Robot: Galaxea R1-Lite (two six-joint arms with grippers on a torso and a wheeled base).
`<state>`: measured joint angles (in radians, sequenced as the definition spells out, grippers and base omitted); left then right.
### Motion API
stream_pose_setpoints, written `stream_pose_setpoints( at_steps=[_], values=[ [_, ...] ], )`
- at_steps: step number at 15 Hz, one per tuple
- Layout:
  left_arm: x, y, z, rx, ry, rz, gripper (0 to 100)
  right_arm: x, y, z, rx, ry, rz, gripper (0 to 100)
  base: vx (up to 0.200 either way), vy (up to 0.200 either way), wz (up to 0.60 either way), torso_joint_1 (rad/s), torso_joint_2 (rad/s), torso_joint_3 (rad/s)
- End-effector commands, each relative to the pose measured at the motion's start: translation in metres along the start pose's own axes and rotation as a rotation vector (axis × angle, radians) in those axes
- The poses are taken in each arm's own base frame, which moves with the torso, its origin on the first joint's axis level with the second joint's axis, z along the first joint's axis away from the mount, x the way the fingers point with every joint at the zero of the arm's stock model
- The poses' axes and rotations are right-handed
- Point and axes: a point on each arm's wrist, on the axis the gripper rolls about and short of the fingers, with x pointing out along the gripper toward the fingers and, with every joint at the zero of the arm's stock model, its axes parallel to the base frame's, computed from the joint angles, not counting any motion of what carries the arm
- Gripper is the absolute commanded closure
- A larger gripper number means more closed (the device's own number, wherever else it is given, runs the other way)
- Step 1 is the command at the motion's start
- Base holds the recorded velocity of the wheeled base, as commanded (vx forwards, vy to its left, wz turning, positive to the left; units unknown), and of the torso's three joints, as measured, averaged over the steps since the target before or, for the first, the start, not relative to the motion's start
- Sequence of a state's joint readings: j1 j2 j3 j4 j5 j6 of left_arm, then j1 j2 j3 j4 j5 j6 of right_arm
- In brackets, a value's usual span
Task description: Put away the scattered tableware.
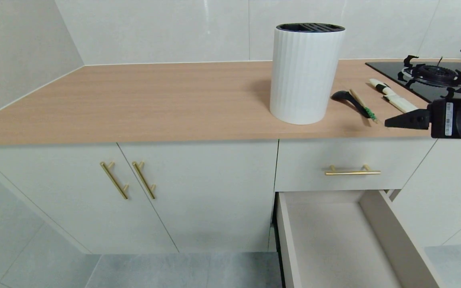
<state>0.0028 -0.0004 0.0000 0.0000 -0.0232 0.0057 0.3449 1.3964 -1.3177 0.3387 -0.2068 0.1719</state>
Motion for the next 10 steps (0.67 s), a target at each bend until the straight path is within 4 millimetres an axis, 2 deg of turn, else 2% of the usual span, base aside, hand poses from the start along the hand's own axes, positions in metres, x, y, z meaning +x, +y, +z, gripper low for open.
stream_pose_setpoints(
  at_steps=[1, 2, 4, 7, 10],
  values=[
    [0.000, 0.000, 0.000, 0.000, 0.000, 0.000, 0, 0.044, 0.010, 0.016, 0.069, 0.048, -0.087, 0, 0.000, 0.000, 0.00, 0.000, 0.00, 0.000],
    [0.000, 0.000, 0.000, 0.000, 0.000, 0.000, 0, 0.052, 0.011, 0.016, 0.090, 0.055, -0.099, 0, 0.000, 0.000, 0.00, 0.000, 0.00, 0.000],
    [0.000, 0.000, 0.000, 0.000, 0.000, 0.000, 0, 0.084, 0.009, 0.017, 0.133, 0.045, -0.201, 0, 0.000, 0.000, 0.00, 0.000, 0.00, 0.000],
    [0.000, 0.000, 0.000, 0.000, 0.000, 0.000, 0, 0.111, 0.013, 0.016, 0.178, -0.009, -0.237, 0, 0.000, 0.000, 0.00, 0.000, 0.00, 0.000],
    [0.000, 0.000, 0.000, 0.000, 0.000, 0.000, 0, 0.122, 0.014, 0.015, 0.194, -0.038, -0.260, 0, 0.000, 0.000, 0.00, 0.000, 0.00, 0.000]
  ],
)
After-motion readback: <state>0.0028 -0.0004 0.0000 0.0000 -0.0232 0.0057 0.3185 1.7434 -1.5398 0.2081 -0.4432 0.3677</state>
